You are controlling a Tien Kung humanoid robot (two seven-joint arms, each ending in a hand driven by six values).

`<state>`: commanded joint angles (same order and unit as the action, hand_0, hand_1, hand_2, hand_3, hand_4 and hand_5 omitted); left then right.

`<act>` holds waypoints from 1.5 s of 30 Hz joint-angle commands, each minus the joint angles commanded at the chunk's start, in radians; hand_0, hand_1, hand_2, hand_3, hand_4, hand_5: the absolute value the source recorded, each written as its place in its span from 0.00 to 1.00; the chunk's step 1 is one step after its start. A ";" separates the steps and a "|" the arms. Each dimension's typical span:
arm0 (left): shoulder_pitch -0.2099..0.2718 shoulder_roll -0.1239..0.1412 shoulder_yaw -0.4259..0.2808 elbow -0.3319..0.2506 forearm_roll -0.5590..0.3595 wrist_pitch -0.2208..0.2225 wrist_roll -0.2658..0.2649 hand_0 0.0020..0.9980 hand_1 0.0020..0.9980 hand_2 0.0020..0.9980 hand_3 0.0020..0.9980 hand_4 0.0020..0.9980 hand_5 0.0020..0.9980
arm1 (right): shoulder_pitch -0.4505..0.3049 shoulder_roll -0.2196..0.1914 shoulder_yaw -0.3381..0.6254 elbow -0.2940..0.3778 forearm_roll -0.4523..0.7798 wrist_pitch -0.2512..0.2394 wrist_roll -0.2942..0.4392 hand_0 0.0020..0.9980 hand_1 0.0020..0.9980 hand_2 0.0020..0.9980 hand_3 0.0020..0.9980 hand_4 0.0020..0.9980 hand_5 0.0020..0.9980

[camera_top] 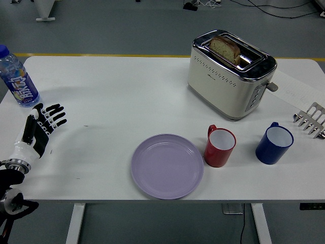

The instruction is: Push plate across desktop

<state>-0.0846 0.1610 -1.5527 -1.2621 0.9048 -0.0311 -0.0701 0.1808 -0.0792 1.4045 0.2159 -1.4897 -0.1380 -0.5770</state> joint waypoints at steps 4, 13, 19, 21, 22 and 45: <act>0.004 -0.001 -0.032 -0.004 -0.004 0.006 -0.007 0.71 0.74 0.73 0.62 0.54 1.00 | 0.001 0.000 -0.003 0.000 0.002 0.000 0.001 0.57 0.55 0.69 0.61 0.32 0.31; 0.007 -0.002 -0.096 -0.008 -0.001 0.007 -0.008 0.71 0.74 0.73 0.62 0.54 1.00 | 0.008 -0.001 -0.009 -0.003 0.010 -0.002 0.007 0.57 0.55 0.69 0.61 0.32 0.30; 0.008 -0.003 -0.122 -0.010 0.002 0.007 -0.008 0.71 0.74 0.72 0.62 0.56 1.00 | 0.011 -0.001 -0.008 -0.003 0.008 -0.001 0.008 0.57 0.55 0.69 0.61 0.33 0.30; 0.009 -0.004 -0.128 -0.011 0.002 0.007 -0.009 0.71 0.74 0.72 0.62 0.56 1.00 | 0.012 -0.001 -0.007 -0.003 0.007 -0.001 0.008 0.57 0.55 0.69 0.61 0.33 0.30; 0.010 -0.004 -0.131 -0.011 0.003 0.007 -0.009 0.71 0.74 0.72 0.61 0.57 1.00 | 0.012 -0.001 -0.007 -0.003 0.007 -0.001 0.007 0.57 0.55 0.69 0.61 0.32 0.30; 0.008 -0.004 -0.172 -0.012 0.005 0.013 -0.007 0.70 0.73 0.72 0.61 0.57 1.00 | 0.017 0.001 0.002 -0.004 -0.004 -0.001 0.010 0.57 0.55 0.69 0.61 0.32 0.30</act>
<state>-0.0765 0.1570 -1.7250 -1.2738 0.9100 -0.0182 -0.0768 0.1976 -0.0786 1.4065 0.2116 -1.4932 -0.1392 -0.5666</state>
